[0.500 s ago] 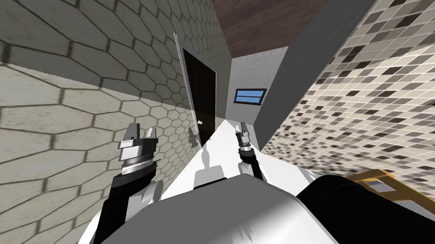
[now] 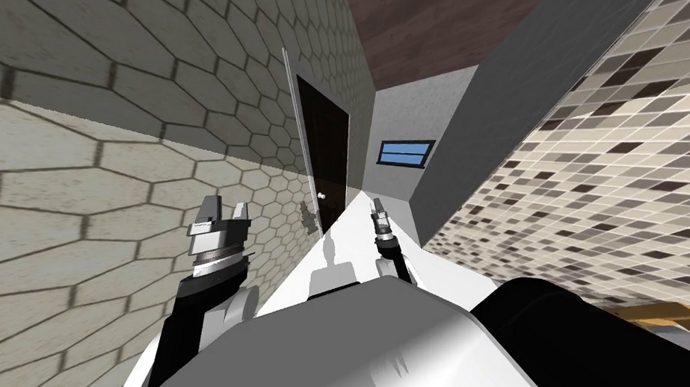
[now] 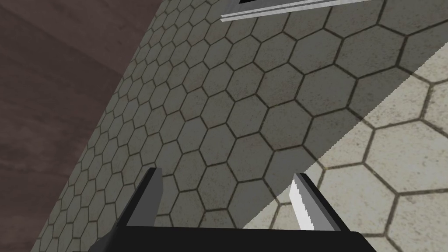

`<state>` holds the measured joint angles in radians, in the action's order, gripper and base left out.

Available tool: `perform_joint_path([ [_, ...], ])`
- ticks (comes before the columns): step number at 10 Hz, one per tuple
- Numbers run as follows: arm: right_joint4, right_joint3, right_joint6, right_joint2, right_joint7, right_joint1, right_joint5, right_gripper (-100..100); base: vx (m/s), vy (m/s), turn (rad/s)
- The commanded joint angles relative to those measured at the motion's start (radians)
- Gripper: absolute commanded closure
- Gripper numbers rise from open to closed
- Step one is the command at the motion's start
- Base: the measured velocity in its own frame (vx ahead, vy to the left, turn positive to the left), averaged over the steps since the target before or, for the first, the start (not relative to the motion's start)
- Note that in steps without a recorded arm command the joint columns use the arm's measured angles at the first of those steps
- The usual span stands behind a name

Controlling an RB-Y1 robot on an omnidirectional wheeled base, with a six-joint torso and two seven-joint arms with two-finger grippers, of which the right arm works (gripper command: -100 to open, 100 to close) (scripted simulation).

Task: Pull the door open

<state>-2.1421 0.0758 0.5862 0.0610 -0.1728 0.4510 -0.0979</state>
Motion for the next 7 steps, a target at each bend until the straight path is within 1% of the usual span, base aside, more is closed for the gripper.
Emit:
perform_joint_path([
  [1, 0.042, -0.002, 0.008, 0.008, -0.035, -0.013, -0.005, -100, 0.119, -0.028, 0.124],
  [7, 0.154, -0.001, 0.03, 0.023, -0.129, -0.046, -0.021, -100, 0.091, -0.015, 0.089],
])
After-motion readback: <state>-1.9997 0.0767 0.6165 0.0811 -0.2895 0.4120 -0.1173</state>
